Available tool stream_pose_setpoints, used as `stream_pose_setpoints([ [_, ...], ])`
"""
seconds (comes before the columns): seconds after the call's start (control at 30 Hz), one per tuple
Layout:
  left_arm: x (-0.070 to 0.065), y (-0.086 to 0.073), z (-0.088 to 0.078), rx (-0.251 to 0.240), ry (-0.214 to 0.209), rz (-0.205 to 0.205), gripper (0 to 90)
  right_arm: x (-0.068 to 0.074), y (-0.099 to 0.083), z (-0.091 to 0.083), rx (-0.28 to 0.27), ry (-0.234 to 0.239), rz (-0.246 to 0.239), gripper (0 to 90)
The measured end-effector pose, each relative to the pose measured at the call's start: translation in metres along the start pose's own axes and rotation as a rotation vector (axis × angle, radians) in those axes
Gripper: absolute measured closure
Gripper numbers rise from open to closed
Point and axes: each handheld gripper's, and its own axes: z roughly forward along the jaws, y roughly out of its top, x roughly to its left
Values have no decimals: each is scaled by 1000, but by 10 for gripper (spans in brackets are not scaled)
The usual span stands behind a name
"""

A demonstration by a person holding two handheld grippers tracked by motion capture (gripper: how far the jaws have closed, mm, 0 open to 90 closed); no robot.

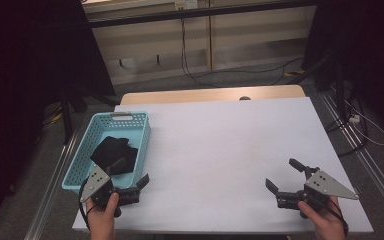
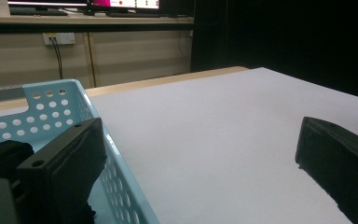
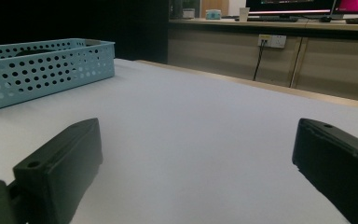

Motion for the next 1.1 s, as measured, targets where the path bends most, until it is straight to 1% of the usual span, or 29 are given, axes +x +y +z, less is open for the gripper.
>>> stream_pose_setpoints([
  [0.27,1,1,-2,-1,-6,-9,17,1,0,2,7,3,-8,13],
  [0.37,1,1,-2,-4,-6,-13,17,1,1,2,2,4,-6,13],
  [0.43,1,2,-2,-5,-5,-7,17,1,1,2,0,2,-2,13],
  [0.53,1,5,-2,-10,-5,-13,17,0,0,3,10,7,4,13],
  [0.57,2,6,-2,-10,-9,-12,17,1,0,3,9,9,8,13],
  [0.63,2,10,-1,-16,-18,-16,17,1,0,2,9,12,0,13],
  [0.73,2,14,0,-15,-33,-28,17,1,0,1,7,12,-2,13],
  [0.8,2,18,1,-10,-39,-25,17,1,0,2,4,16,1,13],
  [0.87,3,22,2,6,-37,-4,17,0,0,2,3,19,5,13],
  [0.93,5,27,3,13,-41,7,17,0,0,2,5,18,10,13],
  [1.03,10,36,4,9,-46,1,17,0,0,3,0,20,24,13],
  [1.1,14,43,4,9,-44,4,16,0,0,2,-2,18,25,13],
])
